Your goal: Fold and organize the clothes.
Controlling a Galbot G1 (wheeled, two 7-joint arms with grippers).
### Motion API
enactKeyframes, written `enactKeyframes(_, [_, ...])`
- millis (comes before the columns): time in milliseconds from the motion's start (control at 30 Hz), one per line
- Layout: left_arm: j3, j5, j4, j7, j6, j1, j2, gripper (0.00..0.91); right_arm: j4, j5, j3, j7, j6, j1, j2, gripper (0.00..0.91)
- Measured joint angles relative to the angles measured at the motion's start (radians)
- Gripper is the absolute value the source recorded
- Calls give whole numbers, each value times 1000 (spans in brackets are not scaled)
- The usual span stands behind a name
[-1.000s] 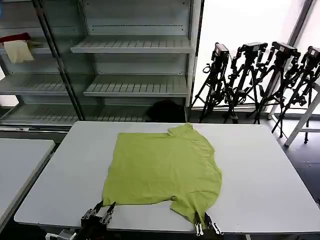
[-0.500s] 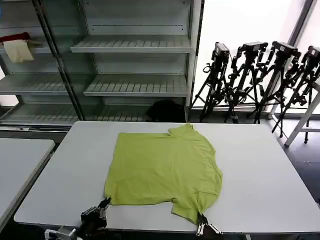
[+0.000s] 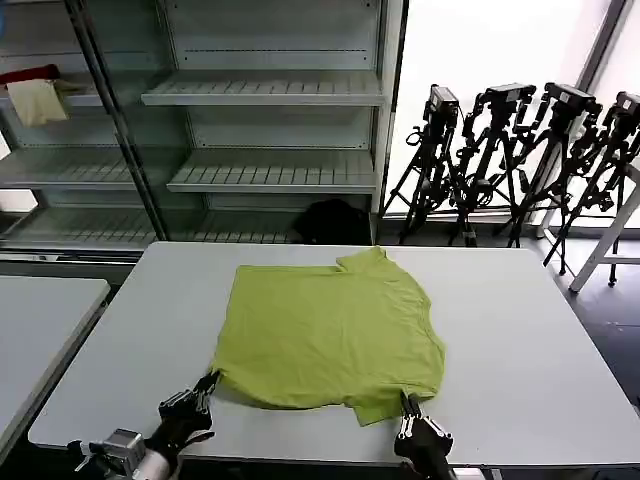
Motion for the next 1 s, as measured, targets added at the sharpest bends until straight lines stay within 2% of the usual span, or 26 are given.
enactKeyframes(400, [36,-31,86,-38,70,-195,-35,0,-121,12,17,-23,-92,252,57,0])
enactKeyframes(733, [57,3,169,-55,93,-279,-52,0,-244,-4,4,-44,-121,410,61,0])
enactKeyframes(933, [66,26,203,-52,99,-304,-61,30,-313,-15,3,-64,-128,477,59,0])
enactKeyframes(967, [68,31,208,-51,100,-308,-61,322,-324,-17,3,-67,-129,486,60,81])
enactKeyframes(1000, [70,35,212,-50,101,-312,-62,907,-334,-19,2,-69,-129,494,61,907])
